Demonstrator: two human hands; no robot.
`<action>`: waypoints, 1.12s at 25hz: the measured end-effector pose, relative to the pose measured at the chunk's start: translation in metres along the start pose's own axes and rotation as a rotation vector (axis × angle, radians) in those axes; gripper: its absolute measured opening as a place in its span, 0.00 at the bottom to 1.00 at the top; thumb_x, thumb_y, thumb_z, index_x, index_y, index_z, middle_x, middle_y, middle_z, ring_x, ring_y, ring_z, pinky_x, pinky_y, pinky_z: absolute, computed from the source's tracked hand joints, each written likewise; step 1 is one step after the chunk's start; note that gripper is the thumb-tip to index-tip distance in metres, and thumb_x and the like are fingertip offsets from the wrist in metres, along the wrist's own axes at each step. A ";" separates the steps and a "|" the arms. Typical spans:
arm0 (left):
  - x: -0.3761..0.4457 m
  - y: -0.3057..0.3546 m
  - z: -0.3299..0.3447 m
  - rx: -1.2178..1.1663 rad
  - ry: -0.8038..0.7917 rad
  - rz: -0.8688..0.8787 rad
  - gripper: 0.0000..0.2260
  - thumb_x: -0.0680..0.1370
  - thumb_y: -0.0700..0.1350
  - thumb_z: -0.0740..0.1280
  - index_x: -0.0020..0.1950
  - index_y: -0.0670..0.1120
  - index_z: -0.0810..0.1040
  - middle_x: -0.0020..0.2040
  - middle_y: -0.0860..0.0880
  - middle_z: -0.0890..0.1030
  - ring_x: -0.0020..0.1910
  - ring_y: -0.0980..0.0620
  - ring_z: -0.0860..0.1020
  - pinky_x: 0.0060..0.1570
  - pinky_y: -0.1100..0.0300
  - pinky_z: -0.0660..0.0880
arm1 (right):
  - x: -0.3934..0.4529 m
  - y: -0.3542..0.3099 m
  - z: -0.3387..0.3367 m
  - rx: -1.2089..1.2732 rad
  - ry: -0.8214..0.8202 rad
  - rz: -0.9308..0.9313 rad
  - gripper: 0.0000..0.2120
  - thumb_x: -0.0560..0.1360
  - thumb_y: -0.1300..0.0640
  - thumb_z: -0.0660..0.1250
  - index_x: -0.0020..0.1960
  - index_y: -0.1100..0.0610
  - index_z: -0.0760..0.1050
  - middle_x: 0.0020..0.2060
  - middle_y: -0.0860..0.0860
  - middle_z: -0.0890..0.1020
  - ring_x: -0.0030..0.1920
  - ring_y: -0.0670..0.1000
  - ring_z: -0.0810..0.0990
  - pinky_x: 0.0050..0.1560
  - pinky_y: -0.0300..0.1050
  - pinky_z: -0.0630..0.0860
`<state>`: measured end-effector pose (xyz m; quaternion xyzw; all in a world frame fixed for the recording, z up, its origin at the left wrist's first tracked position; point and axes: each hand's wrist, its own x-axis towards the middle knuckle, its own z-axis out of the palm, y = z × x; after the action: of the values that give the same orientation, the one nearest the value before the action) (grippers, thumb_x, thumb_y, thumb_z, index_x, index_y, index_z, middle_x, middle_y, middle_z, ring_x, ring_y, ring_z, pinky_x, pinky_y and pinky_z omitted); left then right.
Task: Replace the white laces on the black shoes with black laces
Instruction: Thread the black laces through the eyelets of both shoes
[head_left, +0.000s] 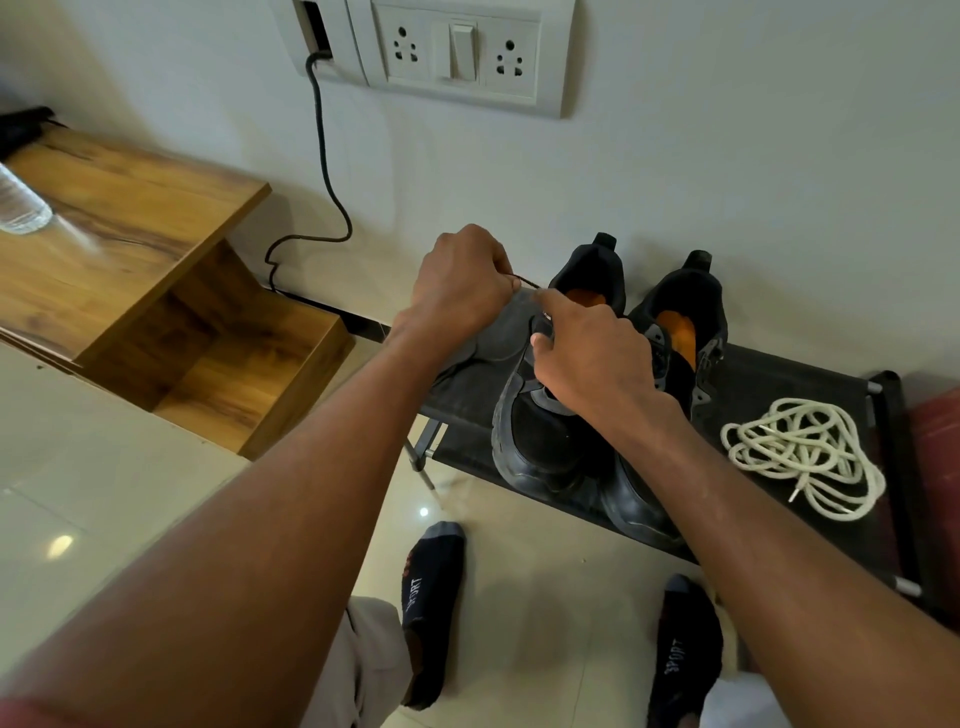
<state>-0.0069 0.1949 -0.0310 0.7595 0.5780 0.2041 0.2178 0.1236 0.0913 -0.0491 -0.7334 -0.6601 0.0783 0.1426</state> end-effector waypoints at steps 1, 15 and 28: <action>0.000 -0.001 0.001 0.009 -0.003 -0.004 0.02 0.76 0.45 0.74 0.46 0.48 0.86 0.43 0.51 0.83 0.45 0.49 0.81 0.40 0.60 0.73 | 0.000 0.000 0.000 -0.033 -0.011 0.001 0.14 0.84 0.47 0.62 0.67 0.49 0.76 0.50 0.55 0.84 0.50 0.59 0.84 0.49 0.54 0.80; -0.007 -0.010 -0.006 0.225 -0.189 -0.009 0.02 0.75 0.41 0.72 0.45 0.48 0.84 0.42 0.48 0.81 0.42 0.46 0.81 0.36 0.58 0.73 | -0.018 -0.002 -0.028 -0.022 0.000 0.078 0.13 0.81 0.57 0.70 0.64 0.55 0.75 0.54 0.55 0.82 0.52 0.59 0.83 0.54 0.55 0.80; -0.012 0.000 -0.011 0.383 -0.216 0.010 0.06 0.79 0.46 0.69 0.54 0.53 0.82 0.52 0.50 0.82 0.53 0.46 0.78 0.60 0.44 0.65 | -0.002 0.020 -0.069 0.962 -0.363 0.609 0.09 0.73 0.51 0.69 0.36 0.51 0.74 0.36 0.49 0.79 0.39 0.49 0.77 0.41 0.45 0.70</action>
<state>-0.0165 0.1849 -0.0226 0.8073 0.5757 0.0090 0.1292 0.1632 0.0807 0.0099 -0.7175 -0.3244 0.5300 0.3147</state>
